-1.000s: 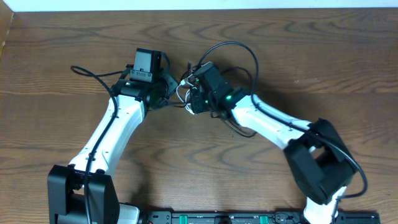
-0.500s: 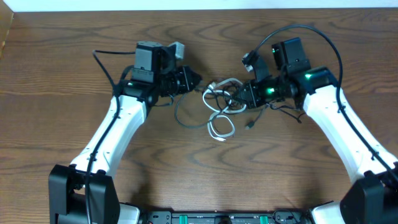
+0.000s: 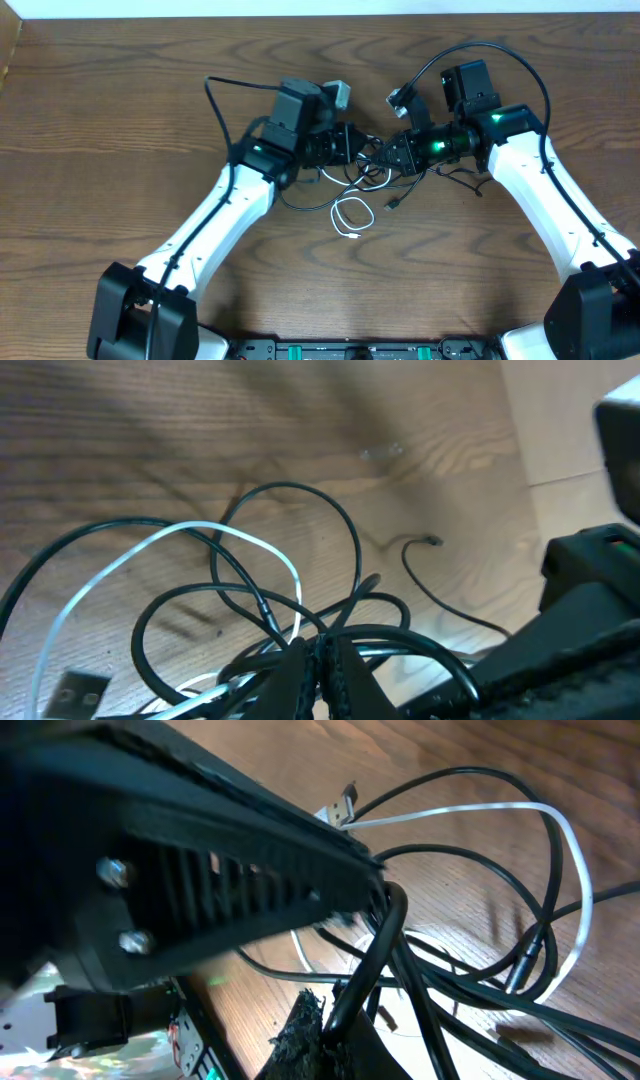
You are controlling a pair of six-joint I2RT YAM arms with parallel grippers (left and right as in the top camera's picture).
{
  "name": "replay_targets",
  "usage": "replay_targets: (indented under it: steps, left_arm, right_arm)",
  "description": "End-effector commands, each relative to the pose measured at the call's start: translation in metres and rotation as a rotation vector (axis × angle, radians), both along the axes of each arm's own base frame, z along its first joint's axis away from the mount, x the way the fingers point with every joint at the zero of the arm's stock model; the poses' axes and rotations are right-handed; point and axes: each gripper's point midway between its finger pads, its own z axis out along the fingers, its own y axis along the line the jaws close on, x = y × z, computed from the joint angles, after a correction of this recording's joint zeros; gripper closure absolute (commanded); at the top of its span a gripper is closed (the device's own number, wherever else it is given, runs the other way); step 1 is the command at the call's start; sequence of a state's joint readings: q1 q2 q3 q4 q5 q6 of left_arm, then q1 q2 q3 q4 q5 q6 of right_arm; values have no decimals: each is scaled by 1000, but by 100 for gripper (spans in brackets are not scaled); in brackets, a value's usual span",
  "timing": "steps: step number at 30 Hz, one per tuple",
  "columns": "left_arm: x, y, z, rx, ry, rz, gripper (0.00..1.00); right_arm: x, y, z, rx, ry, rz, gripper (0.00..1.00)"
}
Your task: Untangle cables
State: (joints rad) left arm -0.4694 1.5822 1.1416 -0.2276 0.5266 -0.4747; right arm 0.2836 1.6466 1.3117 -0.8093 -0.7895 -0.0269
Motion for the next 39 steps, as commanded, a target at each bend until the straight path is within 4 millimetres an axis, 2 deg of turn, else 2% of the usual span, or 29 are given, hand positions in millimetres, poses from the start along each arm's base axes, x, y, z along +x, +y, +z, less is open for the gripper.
replay_targets:
  steps: [1,4,7,12,20,23,28,33,39]
  left_arm:
    - [8,2,0,38,-28,45,92]
    - [9,1,-7,52,-24,35,92]
    - [9,1,-13,68,-29,18,78]
    - [5,-4,-16,74,-53,-51,65]
    - [-1,-4,-18,95,-76,-114,64]
    - [-9,-7,-22,96,-82,-174,64]
    - [-16,-7,-35,108,-54,-209,64]
    - [-2,-2,-49,141,-29,-125,64]
    - [28,25,-60,212,9,156,64]
  right_arm:
    - [-3,4,6,45,5,25,99]
    - [-4,4,6,48,7,26,99]
    - [-4,4,6,47,9,26,99]
    - [-5,4,6,46,14,26,99]
    - [-5,4,6,46,19,21,99]
    - [-5,4,6,46,24,16,99]
    - [-5,4,6,47,33,9,99]
    - [-5,4,6,49,48,-1,99]
    - [-6,-2,3,38,98,-40,99]
